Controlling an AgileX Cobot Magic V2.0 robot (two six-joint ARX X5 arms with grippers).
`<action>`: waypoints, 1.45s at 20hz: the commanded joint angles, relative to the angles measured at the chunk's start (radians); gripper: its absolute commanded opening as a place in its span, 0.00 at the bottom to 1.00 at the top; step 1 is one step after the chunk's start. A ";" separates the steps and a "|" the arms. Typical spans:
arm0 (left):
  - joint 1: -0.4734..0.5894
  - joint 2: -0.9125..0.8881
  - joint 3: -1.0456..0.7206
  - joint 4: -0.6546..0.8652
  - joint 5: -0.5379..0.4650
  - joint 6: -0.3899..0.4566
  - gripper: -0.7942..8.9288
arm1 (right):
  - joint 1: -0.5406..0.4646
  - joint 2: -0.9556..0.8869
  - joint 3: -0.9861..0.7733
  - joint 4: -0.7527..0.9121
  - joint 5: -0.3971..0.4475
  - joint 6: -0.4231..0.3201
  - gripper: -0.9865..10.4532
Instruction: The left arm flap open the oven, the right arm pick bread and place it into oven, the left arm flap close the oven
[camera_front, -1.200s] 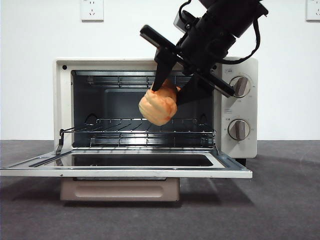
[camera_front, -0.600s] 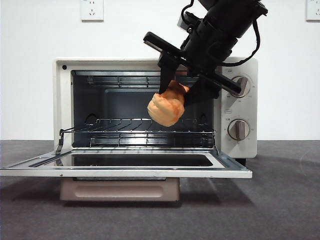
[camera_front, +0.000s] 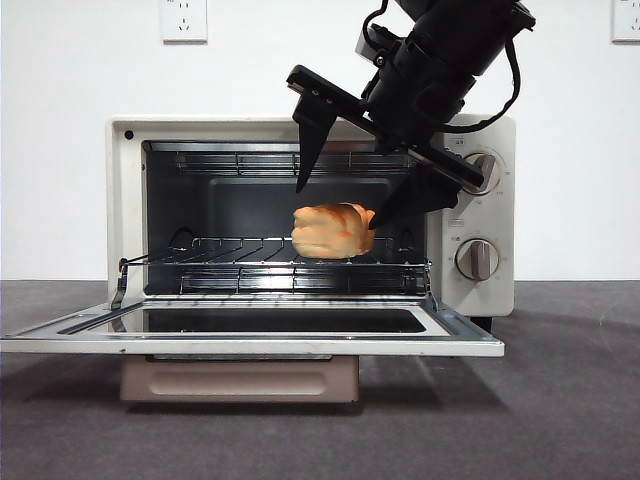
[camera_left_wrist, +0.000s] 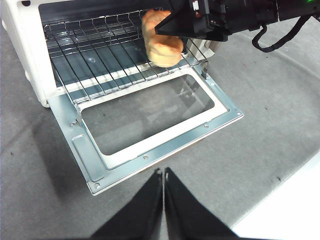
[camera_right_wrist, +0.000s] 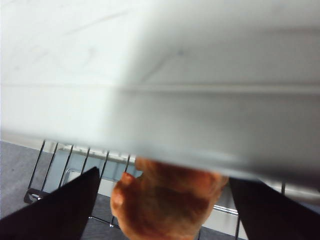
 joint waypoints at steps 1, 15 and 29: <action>-0.005 0.005 0.016 -0.002 -0.010 0.010 0.09 | 0.010 0.002 0.019 -0.015 -0.003 0.007 0.46; 0.003 0.189 0.016 -0.055 0.019 -0.031 0.09 | 0.094 -0.340 0.019 -0.459 -0.003 -0.206 0.46; 0.457 0.589 0.005 0.207 0.425 0.015 0.09 | 0.117 -0.797 0.019 -0.894 0.089 -0.311 0.46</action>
